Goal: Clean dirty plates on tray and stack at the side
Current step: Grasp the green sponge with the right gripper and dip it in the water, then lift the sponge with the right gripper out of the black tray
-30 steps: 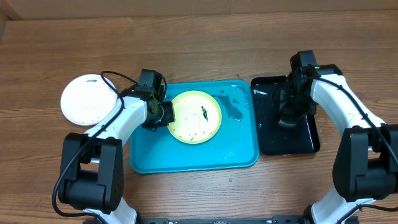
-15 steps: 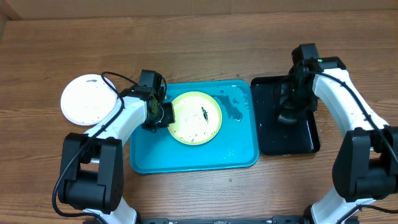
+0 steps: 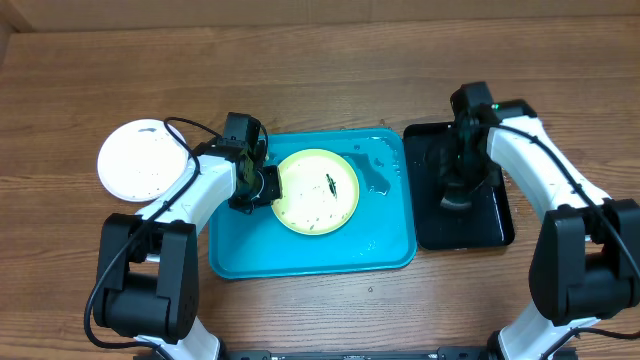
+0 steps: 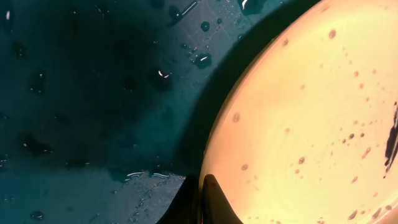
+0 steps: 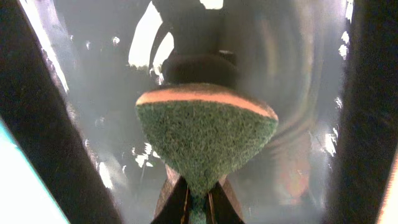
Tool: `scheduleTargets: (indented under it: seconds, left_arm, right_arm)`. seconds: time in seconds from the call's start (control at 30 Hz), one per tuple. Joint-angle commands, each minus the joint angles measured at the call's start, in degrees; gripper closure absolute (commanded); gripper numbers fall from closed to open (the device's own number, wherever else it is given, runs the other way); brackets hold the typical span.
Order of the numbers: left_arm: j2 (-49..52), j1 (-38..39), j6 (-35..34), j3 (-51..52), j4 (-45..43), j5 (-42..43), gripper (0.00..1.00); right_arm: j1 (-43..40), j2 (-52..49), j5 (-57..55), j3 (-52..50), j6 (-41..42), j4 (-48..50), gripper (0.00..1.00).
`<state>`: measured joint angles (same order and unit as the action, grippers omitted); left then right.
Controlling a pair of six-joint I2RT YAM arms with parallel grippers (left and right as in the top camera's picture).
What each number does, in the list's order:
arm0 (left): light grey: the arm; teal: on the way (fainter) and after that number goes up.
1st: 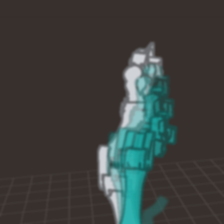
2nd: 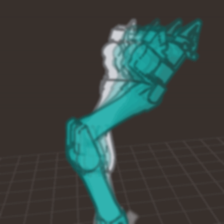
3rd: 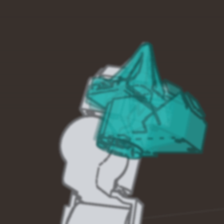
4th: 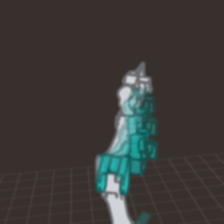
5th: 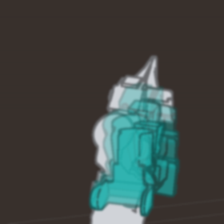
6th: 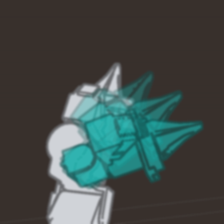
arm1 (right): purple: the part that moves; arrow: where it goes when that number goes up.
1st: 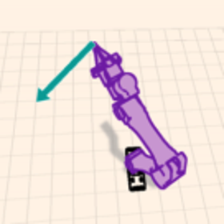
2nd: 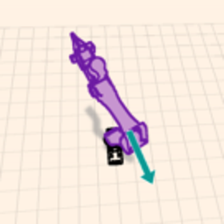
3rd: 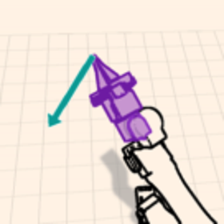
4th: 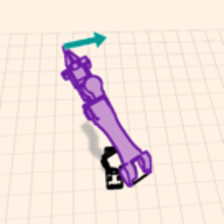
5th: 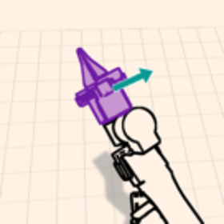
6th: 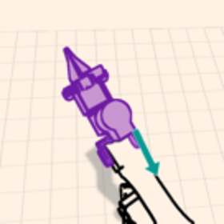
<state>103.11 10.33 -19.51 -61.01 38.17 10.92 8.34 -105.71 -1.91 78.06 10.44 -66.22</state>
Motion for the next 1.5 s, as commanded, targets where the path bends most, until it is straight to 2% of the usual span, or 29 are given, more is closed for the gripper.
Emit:
scheduleTargets:
  seconds: [0.0,0.2,0.33,0.4,0.57,0.73,0.83,1.13,1.47]
  left_arm:
    - [0.61,0.20,-0.24,0.42,0.33,1.16,0.96]
    - [0.61,0.20,-0.24,0.42,0.26,1.18,0.96]
    - [0.61,0.20,-0.24,0.42,0.04,1.18,0.96]
    - [0.61,0.20,-0.24,0.42,-0.07,1.18,0.96]
    - [0.61,0.20,-0.24,0.42,-0.09,1.18,0.96]
    - [0.59,0.20,-0.24,0.42,-0.09,1.20,0.96]
    - [0.61,0.22,-0.24,0.42,-0.09,1.66,0.96]
    - [0.61,0.20,-0.22,0.42,-0.09,2.64,0.96]
    - [0.61,0.20,-0.20,0.42,-0.07,2.62,0.96]
  right_arm:
    - [-0.09,0.50,-0.20,9.31,-0.42,-3.19,0.96]
    - [1.16,0.50,10.03,19.74,-0.48,-8.92,0.96]
    - [5.18,0.48,21.66,20.33,-1.57,-5.81,0.96]
    - [8.11,0.46,22.80,20.15,-1.51,-3.76,0.96]
    - [17.88,-0.31,19.26,19.82,-1.20,1.42,0.96]
    - [27.30,-2.78,3.87,17.86,6.40,5.03,0.96]
    - [30.84,-5.55,-0.70,17.14,7.87,5.81,0.96]
    - [32.50,-14.01,-5.53,17.07,10.32,7.52,0.96]
    - [32.06,-14.73,-6.21,16.72,12.39,8.96,0.96]
